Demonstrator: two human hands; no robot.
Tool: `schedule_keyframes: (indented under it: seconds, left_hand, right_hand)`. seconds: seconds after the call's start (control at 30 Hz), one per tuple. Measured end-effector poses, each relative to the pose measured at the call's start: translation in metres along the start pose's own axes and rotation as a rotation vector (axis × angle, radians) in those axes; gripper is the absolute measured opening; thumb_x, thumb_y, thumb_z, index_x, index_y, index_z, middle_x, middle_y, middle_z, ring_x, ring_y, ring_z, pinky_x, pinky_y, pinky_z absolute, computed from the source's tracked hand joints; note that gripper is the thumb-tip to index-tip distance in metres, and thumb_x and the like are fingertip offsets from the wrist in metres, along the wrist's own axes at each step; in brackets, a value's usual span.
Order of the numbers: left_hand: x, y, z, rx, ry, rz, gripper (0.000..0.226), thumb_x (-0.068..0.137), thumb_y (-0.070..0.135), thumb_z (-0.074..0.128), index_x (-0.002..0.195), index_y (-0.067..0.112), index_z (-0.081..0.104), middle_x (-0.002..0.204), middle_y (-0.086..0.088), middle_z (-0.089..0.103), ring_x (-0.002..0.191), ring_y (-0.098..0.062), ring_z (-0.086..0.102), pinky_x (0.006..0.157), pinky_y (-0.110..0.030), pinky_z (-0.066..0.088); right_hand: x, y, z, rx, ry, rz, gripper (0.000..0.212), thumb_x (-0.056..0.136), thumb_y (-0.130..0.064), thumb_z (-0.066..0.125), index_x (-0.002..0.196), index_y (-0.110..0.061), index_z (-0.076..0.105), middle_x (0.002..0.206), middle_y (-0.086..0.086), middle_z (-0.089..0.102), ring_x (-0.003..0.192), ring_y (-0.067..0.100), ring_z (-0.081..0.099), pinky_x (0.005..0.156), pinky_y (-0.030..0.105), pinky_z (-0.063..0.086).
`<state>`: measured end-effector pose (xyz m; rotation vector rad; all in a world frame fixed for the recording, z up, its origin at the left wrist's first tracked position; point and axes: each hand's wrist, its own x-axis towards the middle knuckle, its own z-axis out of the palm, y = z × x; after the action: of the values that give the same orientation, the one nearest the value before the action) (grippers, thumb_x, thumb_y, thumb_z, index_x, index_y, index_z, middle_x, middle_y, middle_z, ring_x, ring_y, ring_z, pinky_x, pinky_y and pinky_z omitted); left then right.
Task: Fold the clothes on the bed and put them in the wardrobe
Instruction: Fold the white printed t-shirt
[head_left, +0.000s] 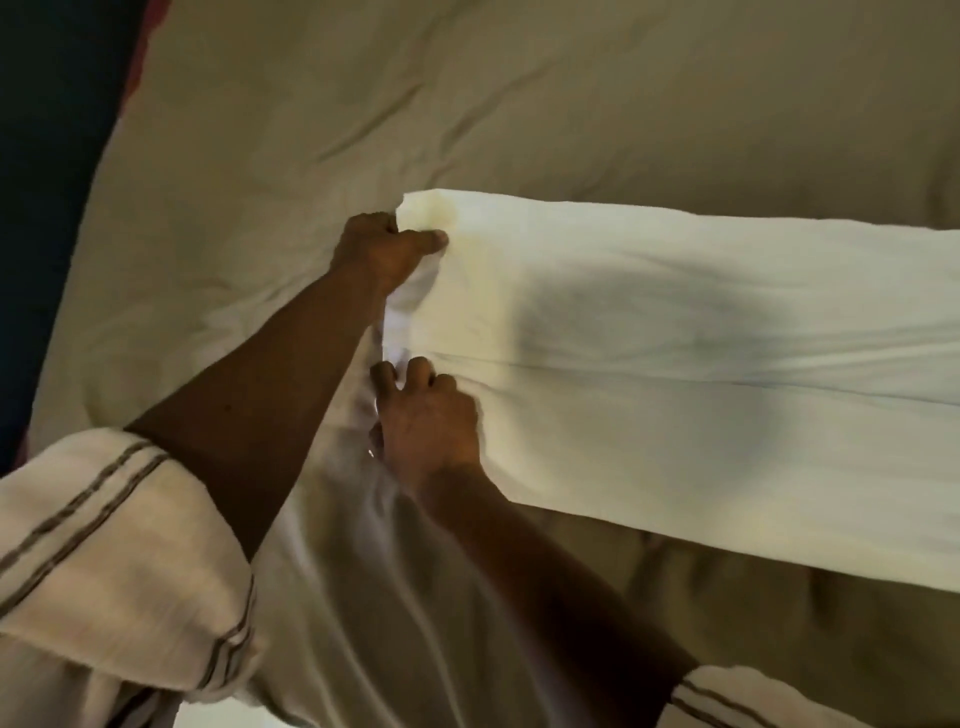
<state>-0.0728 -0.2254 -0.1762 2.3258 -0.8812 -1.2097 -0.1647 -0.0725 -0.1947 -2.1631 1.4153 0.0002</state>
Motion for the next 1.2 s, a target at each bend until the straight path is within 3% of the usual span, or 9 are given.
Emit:
schedule_keyframes:
  seconds: [0.1, 0.2, 0.3, 0.43, 0.57, 0.73, 0.83, 1.0, 1.2]
  left_hand:
    - [0.001, -0.002, -0.008, -0.015, 0.011, 0.022, 0.035, 0.06, 0.044, 0.089, 0.077, 0.021, 0.07, 0.089, 0.0, 0.076, 0.083, -0.023, 0.073, 0.082, -0.042, 0.062]
    - [-0.009, 0.012, -0.02, -0.317, -0.215, -0.113, 0.02, 0.086, 0.009, 0.077, 0.106, 0.009, 0.075, 0.096, -0.008, 0.079, 0.086, -0.025, 0.076, 0.071, -0.037, 0.063]
    - [-0.024, 0.033, -0.025, -0.394, -0.368, -0.1, 0.04, 0.09, 0.001, 0.067, 0.13, 0.001, 0.068, 0.117, -0.015, 0.076, 0.105, -0.029, 0.075, 0.078, -0.038, 0.064]
    - [-0.053, 0.06, 0.005, -0.453, -0.37, 0.07, 0.047, 0.085, -0.004, 0.071, 0.13, 0.001, 0.063, 0.121, -0.022, 0.072, 0.106, -0.035, 0.074, 0.089, -0.046, 0.062]
    - [-0.084, 0.075, 0.07, -0.374, -0.264, 0.122, 0.054, 0.079, -0.004, 0.076, 0.118, 0.021, 0.049, 0.112, -0.011, 0.061, 0.076, -0.023, 0.066, 0.05, -0.031, 0.058]
    - [-0.09, 0.07, 0.122, -0.284, -0.244, 0.233, 0.062, 0.079, 0.006, 0.076, 0.13, 0.02, 0.044, 0.118, -0.012, 0.058, 0.077, -0.023, 0.066, 0.059, -0.038, 0.063]
    - [-0.087, 0.067, 0.124, -0.203, -0.326, 0.222, 0.068, 0.082, 0.024, 0.082, 0.138, 0.023, 0.042, 0.103, -0.01, 0.069, 0.062, -0.017, 0.065, 0.065, -0.034, 0.061]
    - [-0.081, 0.043, 0.104, 0.041, 0.018, 0.378, 0.046, 0.086, 0.044, 0.074, 0.126, 0.029, 0.058, 0.095, 0.01, 0.07, 0.097, -0.013, 0.067, 0.088, -0.027, 0.051]
    - [-0.066, 0.032, 0.09, 0.171, 0.047, 0.263, 0.045, 0.085, 0.042, 0.075, 0.123, 0.021, 0.063, 0.109, 0.007, 0.068, 0.11, -0.02, 0.064, 0.098, -0.034, 0.052]
  right_hand:
    - [0.005, -0.001, -0.006, 0.186, 0.079, 0.036, 0.033, 0.093, -0.036, 0.057, 0.122, -0.021, 0.054, 0.108, 0.006, 0.058, 0.094, 0.029, 0.064, 0.068, 0.035, 0.041]
    - [-0.001, 0.005, -0.012, 0.674, 0.177, 0.186, 0.004, 0.08, -0.028, 0.054, 0.084, -0.026, 0.055, 0.08, -0.005, 0.055, 0.08, 0.021, 0.057, 0.069, 0.035, 0.046]
    - [-0.019, 0.023, -0.023, 1.087, 0.316, 0.268, 0.017, 0.079, -0.014, 0.056, 0.067, -0.024, 0.049, 0.065, -0.008, 0.051, 0.067, 0.016, 0.051, 0.068, 0.033, 0.044]
    - [-0.062, 0.053, -0.039, 1.542, 0.363, 0.467, 0.018, 0.069, -0.004, 0.057, 0.062, -0.019, 0.051, 0.061, -0.003, 0.044, 0.062, 0.014, 0.041, 0.06, 0.029, 0.034]
    - [-0.098, 0.087, -0.044, 1.798, 0.509, 0.709, 0.019, 0.064, -0.001, 0.055, 0.064, -0.019, 0.048, 0.064, 0.001, 0.036, 0.06, 0.014, 0.037, 0.055, 0.026, 0.032]
    - [-0.111, 0.117, -0.052, 1.674, 0.581, 1.027, 0.013, 0.08, -0.018, 0.059, 0.074, -0.019, 0.048, 0.065, -0.001, 0.044, 0.058, 0.013, 0.042, 0.057, 0.027, 0.036]
    - [-0.108, 0.119, -0.061, 1.285, 0.398, 1.028, 0.033, 0.088, -0.041, 0.074, 0.108, -0.024, 0.053, 0.089, -0.012, 0.06, 0.079, 0.009, 0.059, 0.07, 0.024, 0.047]
    - [-0.12, 0.102, -0.059, 0.945, 0.345, 0.987, 0.043, 0.086, -0.015, 0.064, 0.118, -0.033, 0.041, 0.098, -0.007, 0.062, 0.084, 0.016, 0.062, 0.076, 0.034, 0.052]
    - [-0.121, 0.112, -0.058, 0.636, 0.258, 0.971, 0.026, 0.097, -0.047, 0.055, 0.119, -0.034, 0.052, 0.103, -0.012, 0.066, 0.098, 0.02, 0.064, 0.079, 0.034, 0.044]
